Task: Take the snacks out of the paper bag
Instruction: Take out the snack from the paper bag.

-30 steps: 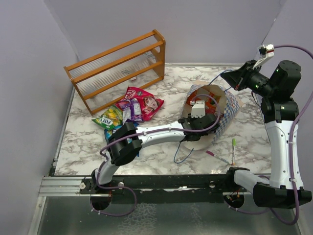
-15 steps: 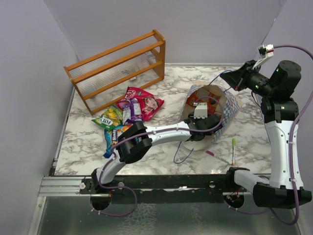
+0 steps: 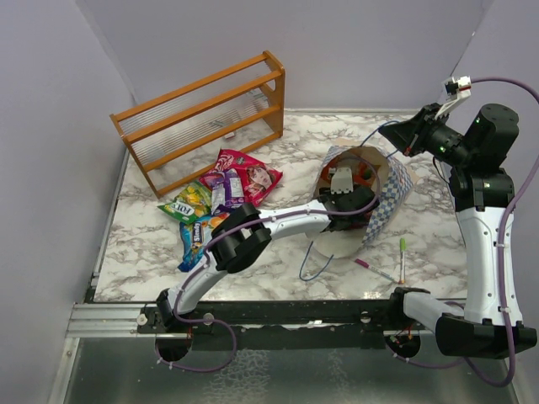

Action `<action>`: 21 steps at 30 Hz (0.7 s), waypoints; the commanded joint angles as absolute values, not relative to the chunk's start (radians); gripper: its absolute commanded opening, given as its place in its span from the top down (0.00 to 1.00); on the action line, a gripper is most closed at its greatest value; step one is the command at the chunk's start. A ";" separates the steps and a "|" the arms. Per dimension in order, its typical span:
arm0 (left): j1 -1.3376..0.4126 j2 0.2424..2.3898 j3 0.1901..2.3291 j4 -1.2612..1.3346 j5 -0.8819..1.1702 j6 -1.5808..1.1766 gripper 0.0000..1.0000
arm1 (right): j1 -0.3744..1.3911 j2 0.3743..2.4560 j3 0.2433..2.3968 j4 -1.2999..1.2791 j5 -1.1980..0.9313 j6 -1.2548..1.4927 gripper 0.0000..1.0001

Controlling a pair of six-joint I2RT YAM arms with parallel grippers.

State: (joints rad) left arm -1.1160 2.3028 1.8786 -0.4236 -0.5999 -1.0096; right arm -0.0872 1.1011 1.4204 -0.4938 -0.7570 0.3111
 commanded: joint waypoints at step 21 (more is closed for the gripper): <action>-1.100 2.139 1.762 -0.418 -0.462 -0.907 0.89 | -0.092 1.072 1.437 -0.482 -0.767 0.305 0.99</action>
